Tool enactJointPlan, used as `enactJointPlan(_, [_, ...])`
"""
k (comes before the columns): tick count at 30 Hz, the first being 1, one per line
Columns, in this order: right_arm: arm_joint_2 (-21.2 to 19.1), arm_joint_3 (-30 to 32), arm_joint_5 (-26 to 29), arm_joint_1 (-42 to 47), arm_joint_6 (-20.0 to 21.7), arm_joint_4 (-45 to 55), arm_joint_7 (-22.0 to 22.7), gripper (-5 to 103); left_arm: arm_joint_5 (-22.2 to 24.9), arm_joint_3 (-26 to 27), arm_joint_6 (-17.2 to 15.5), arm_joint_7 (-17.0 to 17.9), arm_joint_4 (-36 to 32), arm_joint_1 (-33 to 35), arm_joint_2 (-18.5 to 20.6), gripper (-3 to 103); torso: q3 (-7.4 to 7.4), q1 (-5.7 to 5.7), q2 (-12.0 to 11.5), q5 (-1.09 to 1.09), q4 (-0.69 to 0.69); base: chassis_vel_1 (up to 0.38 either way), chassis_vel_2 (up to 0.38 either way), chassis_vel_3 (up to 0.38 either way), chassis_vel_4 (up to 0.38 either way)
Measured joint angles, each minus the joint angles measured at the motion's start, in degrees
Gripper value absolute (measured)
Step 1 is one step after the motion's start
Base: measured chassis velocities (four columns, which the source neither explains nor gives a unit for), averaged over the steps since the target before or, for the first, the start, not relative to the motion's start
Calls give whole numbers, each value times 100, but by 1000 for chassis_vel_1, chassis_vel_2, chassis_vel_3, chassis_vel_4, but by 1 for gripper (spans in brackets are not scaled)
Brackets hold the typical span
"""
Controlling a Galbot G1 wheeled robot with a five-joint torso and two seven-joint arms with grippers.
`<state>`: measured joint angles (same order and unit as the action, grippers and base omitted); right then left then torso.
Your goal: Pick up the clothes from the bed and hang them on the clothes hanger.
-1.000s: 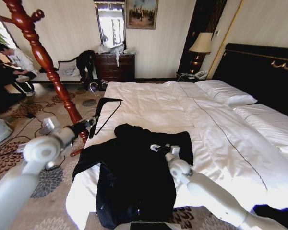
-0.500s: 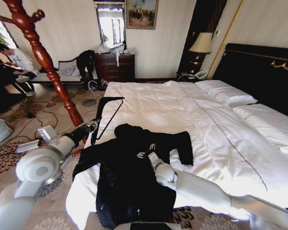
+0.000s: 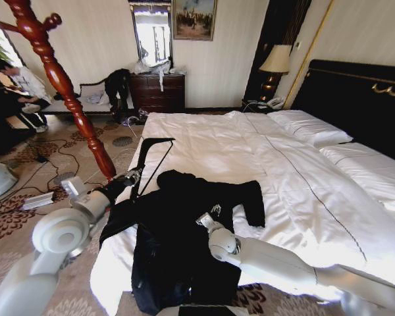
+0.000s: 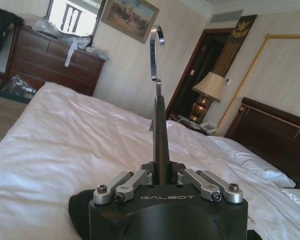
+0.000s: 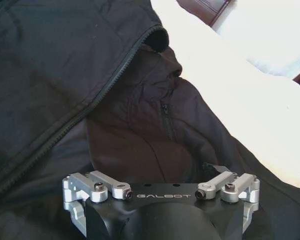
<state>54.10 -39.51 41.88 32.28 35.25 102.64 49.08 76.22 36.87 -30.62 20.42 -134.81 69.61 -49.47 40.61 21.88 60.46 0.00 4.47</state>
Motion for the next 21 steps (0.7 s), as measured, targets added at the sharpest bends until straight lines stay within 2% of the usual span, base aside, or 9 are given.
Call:
enactJointPlan(1, [34,23,0,0,-6,-46,21,97,-2,-17,-1,9,2,51,-18,16,0,0,0,0,-1,0,0,0,0])
enactJointPlan(3, [77,51,-24,1,-19,-125,55,97,-26,-36,1,14,12,112,-44,16,0,0,0,0,-1,0,0,0,0])
enactJointPlan(6, [178,173,-383,33,-293,-437,12,82,-137,-76,28,20,61,322,-169,16,0,0,0,0,-1,0,0,0,0])
enactJointPlan(8, [206,251,-538,75,-466,-571,-96,82,-190,-94,44,22,94,371,-207,16,0,0,0,0,-1,0,0,0,0])
enactJointPlan(9, [233,384,-507,142,-586,-660,-167,60,-198,-115,55,42,127,372,-222,16,0,0,0,0,0,0,0,0,0])
enactJointPlan(12, [242,468,-437,180,-642,-686,-170,55,-197,-130,55,48,128,351,-222,16,0,0,0,0,0,0,0,0,0])
enactJointPlan(15, [236,664,-369,257,-954,-738,-261,38,-192,-157,56,50,128,335,-227,16,0,0,0,0,0,0,0,0,0])
enactJointPlan(18, [226,754,-326,290,-1127,-742,-351,33,-188,-162,56,50,128,335,-235,16,0,0,0,0,0,0,0,0,0])
enactJointPlan(21, [209,1122,162,453,-1720,-670,-617,16,-163,-217,69,45,156,330,-275,16,0,0,0,0,0,0,0,0,0])
